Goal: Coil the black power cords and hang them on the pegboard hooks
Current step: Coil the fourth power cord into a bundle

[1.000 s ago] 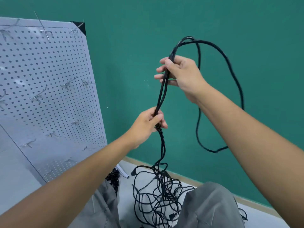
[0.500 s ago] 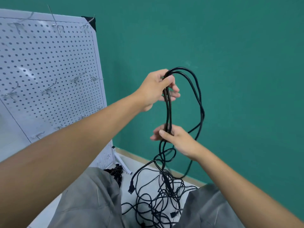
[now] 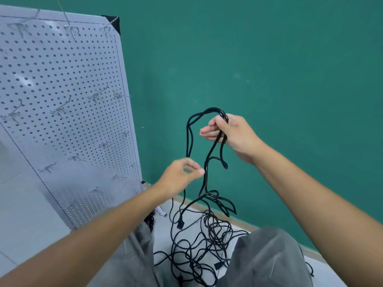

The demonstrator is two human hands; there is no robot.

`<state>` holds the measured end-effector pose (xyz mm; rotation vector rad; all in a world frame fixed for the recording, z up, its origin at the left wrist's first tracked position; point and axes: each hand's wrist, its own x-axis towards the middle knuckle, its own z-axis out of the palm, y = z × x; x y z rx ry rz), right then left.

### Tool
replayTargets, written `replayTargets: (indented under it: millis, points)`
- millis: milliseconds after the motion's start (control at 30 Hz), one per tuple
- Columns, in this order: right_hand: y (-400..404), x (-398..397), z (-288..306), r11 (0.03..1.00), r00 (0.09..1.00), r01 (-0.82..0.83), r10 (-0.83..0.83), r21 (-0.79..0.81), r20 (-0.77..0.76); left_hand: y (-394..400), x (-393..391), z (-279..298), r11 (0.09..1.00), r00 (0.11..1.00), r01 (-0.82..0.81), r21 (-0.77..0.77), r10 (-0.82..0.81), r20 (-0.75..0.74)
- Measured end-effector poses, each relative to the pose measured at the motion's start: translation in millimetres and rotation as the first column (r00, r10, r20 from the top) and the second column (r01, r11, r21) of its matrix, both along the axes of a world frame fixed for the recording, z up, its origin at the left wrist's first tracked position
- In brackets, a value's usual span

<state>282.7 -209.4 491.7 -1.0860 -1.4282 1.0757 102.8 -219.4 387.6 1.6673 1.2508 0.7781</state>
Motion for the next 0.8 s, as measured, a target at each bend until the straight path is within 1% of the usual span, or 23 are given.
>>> replayTargets:
  millis: [133,300,400,467,533,633,700,800]
  points:
    - [4,-6,14,1.000,0.999,-0.017,0.017,0.018,-0.033,-13,11,-31,0.998,1.000,0.031,-0.055,-0.030,0.006]
    - [7,-8,18,1.000,0.999,-0.012,0.012,0.029,-0.033,-18,32,-54,0.999,0.997,0.029,-0.025,-0.031,-0.067]
    - [6,-7,17,0.999,0.997,-0.018,0.020,0.026,-0.073,-19,38,-66,0.996,0.993,0.071,-0.050,-0.075,-0.088]
    - [7,-7,16,0.999,0.993,-0.041,0.042,0.019,-0.114,-17,44,-75,0.999,0.990,0.052,-0.008,-0.053,-0.133]
    - [9,-8,15,0.998,0.987,-0.062,0.063,0.011,-0.148,-14,50,-83,0.999,0.993,0.045,0.022,-0.042,-0.114]
    - [11,-7,16,0.998,0.986,-0.066,0.066,0.004,-0.154,-7,57,-86,0.996,0.994,0.089,-0.014,-0.089,-0.057]
    - [13,0,17,0.999,0.988,-0.047,0.047,0.000,-0.145,-4,56,-82,0.993,0.992,0.117,-0.023,-0.118,-0.041]
    - [17,15,10,0.999,0.993,-0.002,-0.003,-0.042,-0.115,-1,47,-67,0.988,0.988,0.154,0.015,-0.154,-0.019]
